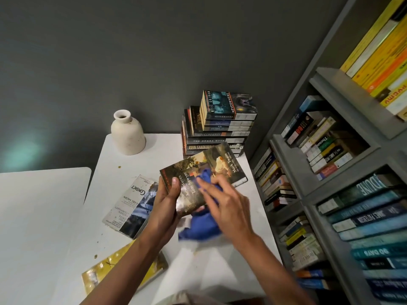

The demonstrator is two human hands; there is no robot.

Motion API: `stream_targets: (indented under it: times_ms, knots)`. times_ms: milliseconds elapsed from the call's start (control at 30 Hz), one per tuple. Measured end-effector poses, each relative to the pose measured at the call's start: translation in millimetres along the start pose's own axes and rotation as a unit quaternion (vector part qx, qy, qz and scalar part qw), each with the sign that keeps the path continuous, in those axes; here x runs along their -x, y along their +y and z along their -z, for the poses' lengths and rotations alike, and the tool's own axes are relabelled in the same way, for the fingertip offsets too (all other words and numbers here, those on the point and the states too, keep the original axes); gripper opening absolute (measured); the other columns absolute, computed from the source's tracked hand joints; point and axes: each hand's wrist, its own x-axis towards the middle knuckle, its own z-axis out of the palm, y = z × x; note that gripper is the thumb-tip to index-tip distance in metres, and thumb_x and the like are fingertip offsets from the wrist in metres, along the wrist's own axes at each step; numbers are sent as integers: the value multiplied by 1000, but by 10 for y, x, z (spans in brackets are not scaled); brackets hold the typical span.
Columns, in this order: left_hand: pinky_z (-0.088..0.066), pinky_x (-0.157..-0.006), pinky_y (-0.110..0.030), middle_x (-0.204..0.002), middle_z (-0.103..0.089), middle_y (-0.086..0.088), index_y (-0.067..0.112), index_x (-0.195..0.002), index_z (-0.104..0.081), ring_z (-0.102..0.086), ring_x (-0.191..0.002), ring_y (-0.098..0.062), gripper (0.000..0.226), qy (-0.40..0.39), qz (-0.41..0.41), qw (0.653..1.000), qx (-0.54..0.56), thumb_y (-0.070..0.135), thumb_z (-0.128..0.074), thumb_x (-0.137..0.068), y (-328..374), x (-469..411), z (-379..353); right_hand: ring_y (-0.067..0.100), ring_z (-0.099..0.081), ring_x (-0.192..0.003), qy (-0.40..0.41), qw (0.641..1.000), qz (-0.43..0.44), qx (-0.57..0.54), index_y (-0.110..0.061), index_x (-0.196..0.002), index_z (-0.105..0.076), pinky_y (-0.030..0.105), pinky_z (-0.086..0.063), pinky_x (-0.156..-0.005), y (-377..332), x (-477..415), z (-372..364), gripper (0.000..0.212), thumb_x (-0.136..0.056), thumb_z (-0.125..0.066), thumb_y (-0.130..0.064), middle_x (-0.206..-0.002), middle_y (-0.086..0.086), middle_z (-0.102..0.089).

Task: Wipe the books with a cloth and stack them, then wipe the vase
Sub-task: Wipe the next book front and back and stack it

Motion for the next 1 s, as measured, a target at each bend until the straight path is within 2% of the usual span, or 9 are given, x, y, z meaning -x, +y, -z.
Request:
stream_targets:
  times_ms: [100,200,333,400,567,667,767,933,1000]
  knots:
    - [-58,-60,-46,-123,-67,2,29,-125,-49,-70,-100,-30,26,2,6,1000,-24,24,-38,-103,7,17,65,9,-51,-57,42,995,-85,26,-28,-118,-67,25,-45,-43,349,-132,175,30,-94,-51,-37,-90,-7,-51]
    - [-58,-61,-45,-122,-67,3,29,-128,-48,-70,-100,-31,27,-11,14,1000,-20,23,-37,-103,10,15,7,8,-48,-56,64,989,-112,77,-24,-117,-68,14,-28,-43,381,-376,203,27,-91,-64,-29,-91,-3,-55]
    - [-57,-59,-46,-121,-68,-5,27,-121,-50,-70,-97,-34,22,-12,2,999,-38,24,-38,-103,56,-54,-47,6,-54,-62,2,997,-11,79,-23,-120,-67,19,-48,-46,32,-350,5,35,-85,-72,-26,-95,-3,-59]
    - [-58,-58,-46,-123,-66,-10,21,-127,-48,-70,-97,-35,26,-2,7,999,-41,25,-39,-102,62,-53,0,5,-54,-63,-29,997,24,60,-24,-120,-67,18,-50,-51,61,-237,12,35,-85,-71,-26,-94,-7,-59]
    - [-58,-60,-46,-121,-69,-2,25,-125,-49,-70,-98,-31,24,-17,25,999,-44,24,-38,-103,23,17,36,13,-55,-64,2,992,-95,81,-27,-124,-62,33,-54,-55,376,-406,195,31,-95,-54,-34,-100,-4,-53]
    - [-59,-61,-49,-119,-69,-2,26,-122,-50,-71,-97,-30,23,-17,26,999,-44,24,-38,-103,48,-21,-2,9,-54,-66,-11,996,-49,79,-23,-128,-60,24,-52,-53,94,-452,84,35,-94,-59,-29,-103,-3,-56]
    - [-59,-66,-52,-124,-66,-9,20,-128,-49,-70,-99,-30,29,-1,18,999,-51,24,-41,-101,64,-34,38,11,-59,-65,-61,997,32,41,-23,-123,-64,27,-56,-51,-9,-272,-1,35,-88,-67,-26,-97,-4,-58]
    - [-59,-60,-47,-124,-67,-5,21,-131,-46,-70,-99,-31,32,-23,32,997,-65,27,-40,-100,66,26,108,6,-47,-62,-17,993,-84,79,-27,-125,-62,36,-56,-54,427,-367,228,32,-95,-53,-33,-101,-4,-53]
    - [-59,-61,-45,-122,-68,-3,23,-128,-47,-70,-99,-31,28,-36,35,997,-67,27,-39,-101,79,19,64,9,-50,-64,-6,992,-85,88,-23,-129,-59,36,-56,-56,329,-454,191,37,-96,-47,-34,-103,-1,-53]
